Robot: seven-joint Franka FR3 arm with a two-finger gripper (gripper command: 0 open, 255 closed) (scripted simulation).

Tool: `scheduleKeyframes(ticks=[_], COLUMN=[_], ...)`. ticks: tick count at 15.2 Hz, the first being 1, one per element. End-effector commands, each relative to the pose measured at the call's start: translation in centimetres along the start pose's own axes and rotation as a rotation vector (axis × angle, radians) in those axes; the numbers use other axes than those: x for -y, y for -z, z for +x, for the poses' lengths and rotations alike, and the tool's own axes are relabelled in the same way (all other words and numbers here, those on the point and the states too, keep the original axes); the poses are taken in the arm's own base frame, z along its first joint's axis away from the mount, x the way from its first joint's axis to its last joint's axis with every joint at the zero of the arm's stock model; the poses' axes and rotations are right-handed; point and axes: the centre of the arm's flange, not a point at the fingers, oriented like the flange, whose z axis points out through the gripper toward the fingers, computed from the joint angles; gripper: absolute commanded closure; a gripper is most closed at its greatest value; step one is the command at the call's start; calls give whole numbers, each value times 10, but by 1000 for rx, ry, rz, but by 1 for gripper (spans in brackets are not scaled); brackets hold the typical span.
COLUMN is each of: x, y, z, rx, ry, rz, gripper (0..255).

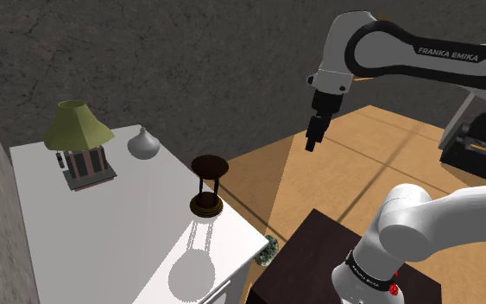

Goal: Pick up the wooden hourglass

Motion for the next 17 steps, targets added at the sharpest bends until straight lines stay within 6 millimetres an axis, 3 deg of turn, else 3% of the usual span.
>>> scheduleKeyframes(ticks=[1, 17], x=[0, 4], y=[0, -180], z=[0, 85], rx=[0, -191], ry=[0, -32], rz=[0, -25], gripper=[0, 0])
